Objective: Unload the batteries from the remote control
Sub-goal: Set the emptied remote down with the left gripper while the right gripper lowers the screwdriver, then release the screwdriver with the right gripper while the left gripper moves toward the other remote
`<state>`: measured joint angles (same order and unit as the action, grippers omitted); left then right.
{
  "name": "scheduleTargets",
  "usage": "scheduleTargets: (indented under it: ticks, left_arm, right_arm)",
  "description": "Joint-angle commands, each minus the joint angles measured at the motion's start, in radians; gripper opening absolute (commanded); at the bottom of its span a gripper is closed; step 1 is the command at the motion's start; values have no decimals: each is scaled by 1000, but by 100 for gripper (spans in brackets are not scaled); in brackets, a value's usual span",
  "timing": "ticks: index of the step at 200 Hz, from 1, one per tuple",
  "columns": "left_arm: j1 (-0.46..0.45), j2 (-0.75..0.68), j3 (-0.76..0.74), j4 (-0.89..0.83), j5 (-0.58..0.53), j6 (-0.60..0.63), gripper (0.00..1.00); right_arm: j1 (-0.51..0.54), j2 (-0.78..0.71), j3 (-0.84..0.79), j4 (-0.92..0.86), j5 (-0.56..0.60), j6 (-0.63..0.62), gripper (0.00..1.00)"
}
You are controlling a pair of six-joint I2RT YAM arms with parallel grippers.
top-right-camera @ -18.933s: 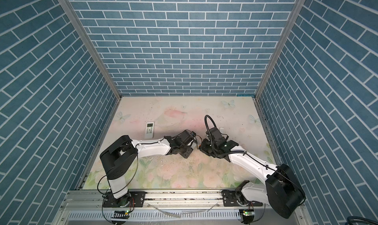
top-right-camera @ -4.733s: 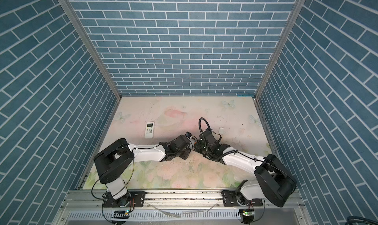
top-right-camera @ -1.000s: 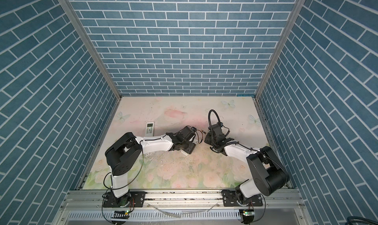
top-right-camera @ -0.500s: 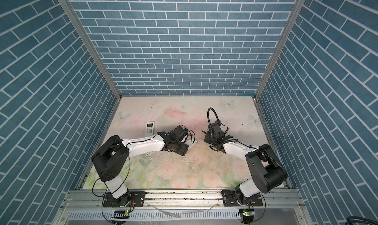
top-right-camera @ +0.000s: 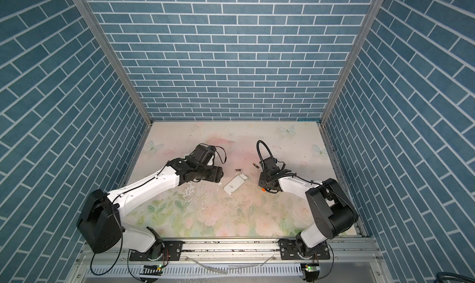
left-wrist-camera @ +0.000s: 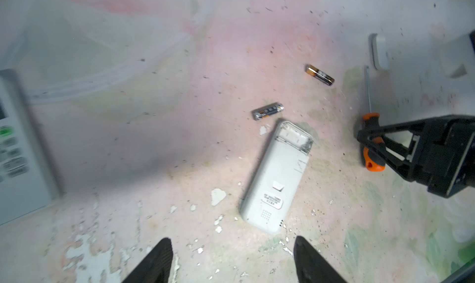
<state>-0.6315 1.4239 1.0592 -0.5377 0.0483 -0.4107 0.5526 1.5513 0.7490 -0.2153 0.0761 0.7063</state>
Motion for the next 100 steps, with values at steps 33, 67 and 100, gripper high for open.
scheduleTargets:
  ticks: [33, 67, 100]
  left_arm:
    - [210, -26, 14, -194, -47, 16, 85]
    - [261, 46, 55, -224, -124, 59, 87]
    - [304, 115, 69, -180, -178, 88, 87]
  right_arm:
    - [0, -30, 80, -151, 28, -88, 50]
    - [0, -114, 166, -257, 23, -131, 58]
    - [-1, -180, 230, -322, 17, -157, 61]
